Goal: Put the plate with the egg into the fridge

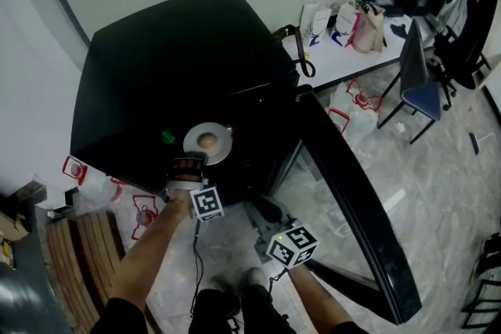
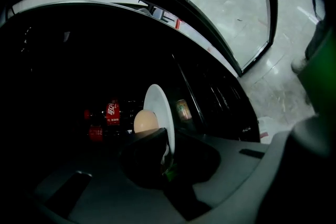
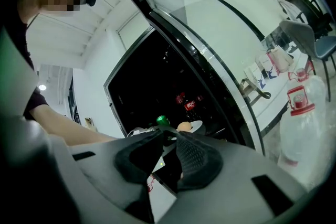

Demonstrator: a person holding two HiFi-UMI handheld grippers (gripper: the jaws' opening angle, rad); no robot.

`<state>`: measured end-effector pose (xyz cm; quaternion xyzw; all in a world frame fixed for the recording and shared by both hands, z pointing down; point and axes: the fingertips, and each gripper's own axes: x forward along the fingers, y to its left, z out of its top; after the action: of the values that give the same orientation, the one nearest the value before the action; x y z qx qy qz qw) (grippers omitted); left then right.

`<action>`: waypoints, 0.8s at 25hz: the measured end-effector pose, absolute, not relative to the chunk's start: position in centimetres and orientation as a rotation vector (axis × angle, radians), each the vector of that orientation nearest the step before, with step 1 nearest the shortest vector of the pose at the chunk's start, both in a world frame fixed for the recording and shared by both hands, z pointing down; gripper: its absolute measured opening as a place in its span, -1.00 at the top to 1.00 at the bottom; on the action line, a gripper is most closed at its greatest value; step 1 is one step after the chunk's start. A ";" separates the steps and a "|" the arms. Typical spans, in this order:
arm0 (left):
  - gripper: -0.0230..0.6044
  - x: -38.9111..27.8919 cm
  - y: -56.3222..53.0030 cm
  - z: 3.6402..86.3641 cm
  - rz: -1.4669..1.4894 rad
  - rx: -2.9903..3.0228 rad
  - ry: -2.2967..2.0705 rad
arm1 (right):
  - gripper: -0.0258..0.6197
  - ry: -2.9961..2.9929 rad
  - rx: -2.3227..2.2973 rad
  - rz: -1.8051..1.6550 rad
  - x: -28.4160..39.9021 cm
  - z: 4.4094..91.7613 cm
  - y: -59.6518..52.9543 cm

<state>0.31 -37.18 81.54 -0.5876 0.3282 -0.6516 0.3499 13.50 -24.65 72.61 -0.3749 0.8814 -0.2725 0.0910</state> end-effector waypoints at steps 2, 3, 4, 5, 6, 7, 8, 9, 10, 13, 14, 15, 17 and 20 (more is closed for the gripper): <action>0.84 0.2 -37.2 81.7 -1.744 -1.610 0.844 | 0.67 2.627 -1.111 -0.814 13.6 72.3 -24.8; 0.84 0.2 -37.2 81.8 -1.783 -1.653 0.829 | 0.67 2.633 -1.107 -0.818 13.7 72.2 -24.9; 0.84 0.2 -37.0 81.9 -1.824 -1.696 0.802 | 0.67 2.638 -1.101 -0.825 13.6 72.1 -24.9; 0.83 0.2 -36.8 82.0 -1.863 -1.740 0.768 | 0.67 2.643 -1.093 -0.836 13.5 72.0 -25.0; 0.83 0.2 -36.6 82.0 -1.901 -1.783 0.728 | 0.67 2.648 -1.085 -0.847 13.4 71.9 -25.1; 0.80 0.1 -36.3 82.1 -1.937 -1.823 0.684 | 0.67 2.651 -1.081 -0.858 13.4 71.8 -25.2; 0.77 0.1 -36.0 82.2 -1.972 -1.858 0.638 | 0.67 2.650 -1.078 -0.867 13.4 71.7 -25.3; 0.75 0.0 -35.7 82.2 -2.004 -1.886 0.591 | 0.67 2.646 -1.077 -0.875 13.4 71.6 -25.3; 0.72 -0.1 -35.4 82.2 -2.034 -1.907 0.547 | 0.67 2.642 -1.077 -0.883 13.4 71.4 -25.4; 0.67 -0.3 -34.8 82.2 -2.102 -1.950 0.436 | 0.67 2.639 -1.073 -0.894 13.4 71.2 -25.7; 0.66 -0.3 -34.7 82.2 -2.118 -1.959 0.413 | 0.67 2.641 -1.072 -0.896 13.5 71.3 -25.7; 0.65 -0.3 -34.6 82.2 -2.128 -1.966 0.399 | 0.67 2.643 -1.071 -0.898 13.5 71.3 -25.7; 0.59 -0.2 -34.5 82.1 -2.131 -1.980 0.389 | 0.67 2.647 -1.075 -0.896 13.7 71.3 -25.8; 0.56 0.0 -34.3 82.0 -2.112 -2.001 0.407 | 0.67 2.647 -1.079 -0.900 13.8 71.3 -25.9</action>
<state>-0.02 -34.35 82.02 -0.6776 0.1379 -0.7152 0.1018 13.84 -25.90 71.33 -0.3592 0.8809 -0.2995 0.0722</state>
